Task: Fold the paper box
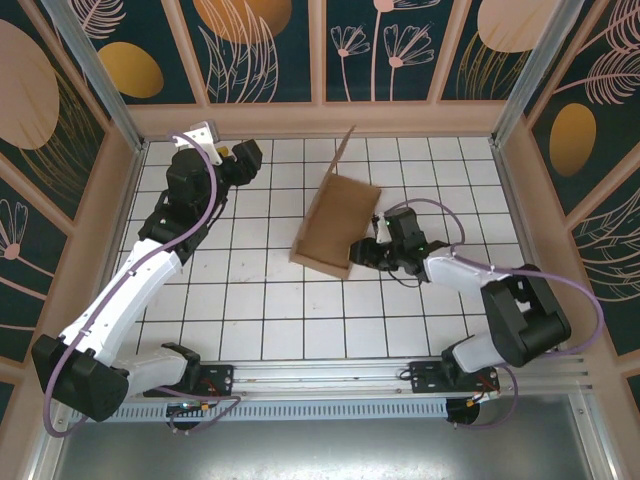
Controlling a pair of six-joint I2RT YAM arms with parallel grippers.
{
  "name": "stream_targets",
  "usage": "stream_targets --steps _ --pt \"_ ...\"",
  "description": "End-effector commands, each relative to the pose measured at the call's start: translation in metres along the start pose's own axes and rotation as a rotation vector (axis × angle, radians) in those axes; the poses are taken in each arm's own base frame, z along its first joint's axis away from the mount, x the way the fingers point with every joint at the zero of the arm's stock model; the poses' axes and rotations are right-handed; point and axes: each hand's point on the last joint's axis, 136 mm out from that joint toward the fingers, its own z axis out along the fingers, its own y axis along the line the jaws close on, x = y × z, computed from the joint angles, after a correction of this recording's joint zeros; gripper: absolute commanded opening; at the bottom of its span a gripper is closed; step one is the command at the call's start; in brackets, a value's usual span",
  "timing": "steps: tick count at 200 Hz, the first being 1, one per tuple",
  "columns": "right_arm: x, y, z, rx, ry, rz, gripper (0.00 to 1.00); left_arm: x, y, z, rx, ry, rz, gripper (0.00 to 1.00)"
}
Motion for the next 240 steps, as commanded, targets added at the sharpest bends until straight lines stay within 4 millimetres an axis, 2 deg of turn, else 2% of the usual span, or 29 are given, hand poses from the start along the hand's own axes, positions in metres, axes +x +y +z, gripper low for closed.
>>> stream_targets --steps 1,20,34,35,52,65,67,95,103,113,135,145,162,194,219,240 --pt "-0.03 -0.006 -0.015 0.075 -0.095 -0.089 0.43 0.008 0.008 0.008 -0.026 0.006 0.013 0.72" --pt "-0.071 -0.029 -0.027 0.238 -0.197 -0.114 0.46 0.021 0.013 0.011 -0.027 0.026 -0.013 0.72" --pt "-0.1 -0.04 -0.031 0.355 -0.265 -0.168 0.6 0.031 0.018 0.01 -0.031 0.044 -0.025 0.72" --pt "-0.107 -0.041 -0.033 0.38 -0.286 -0.178 0.61 0.033 0.018 0.01 -0.031 0.046 -0.025 0.72" --pt "-0.139 -0.051 -0.031 0.493 -0.341 -0.251 0.76 0.043 0.025 0.006 -0.041 0.061 -0.036 0.72" --pt "-0.16 -0.057 -0.023 0.536 -0.354 -0.308 0.79 0.046 0.027 0.002 -0.04 0.063 -0.052 0.72" --pt "-0.165 -0.057 -0.021 0.536 -0.358 -0.319 0.79 0.054 0.032 0.002 -0.049 0.077 -0.051 0.72" --pt "-0.187 -0.065 0.018 0.502 -0.268 -0.414 0.8 0.068 0.041 -0.008 -0.054 0.09 -0.061 0.72" --pt "-0.188 -0.069 0.033 0.487 -0.212 -0.438 0.8 0.069 0.043 -0.013 -0.052 0.084 -0.06 0.72" --pt "-0.19 -0.082 0.047 0.514 -0.162 -0.44 0.8 0.07 0.045 -0.018 -0.054 0.075 -0.064 0.72" --pt "-0.192 -0.105 0.06 0.529 -0.133 -0.392 0.73 0.07 0.047 -0.026 -0.048 0.062 -0.072 0.72" --pt "-0.188 -0.104 0.065 0.475 -0.125 -0.357 0.66 0.069 0.047 -0.028 -0.046 0.059 -0.068 0.72" --pt "-0.184 -0.104 0.061 0.468 -0.148 -0.305 0.53 0.065 0.048 -0.03 -0.061 0.051 -0.059 0.72" --pt "-0.163 -0.103 0.042 0.45 -0.206 -0.188 0.44 0.058 0.052 -0.037 -0.083 0.021 -0.067 0.7" --pt "-0.133 -0.106 0.037 0.436 -0.205 -0.094 0.33 0.062 0.054 -0.04 -0.083 0.026 -0.086 0.7" --pt "-0.105 -0.108 0.036 0.461 -0.202 0.002 0.24 0.078 0.056 -0.036 -0.074 0.075 -0.113 0.69"
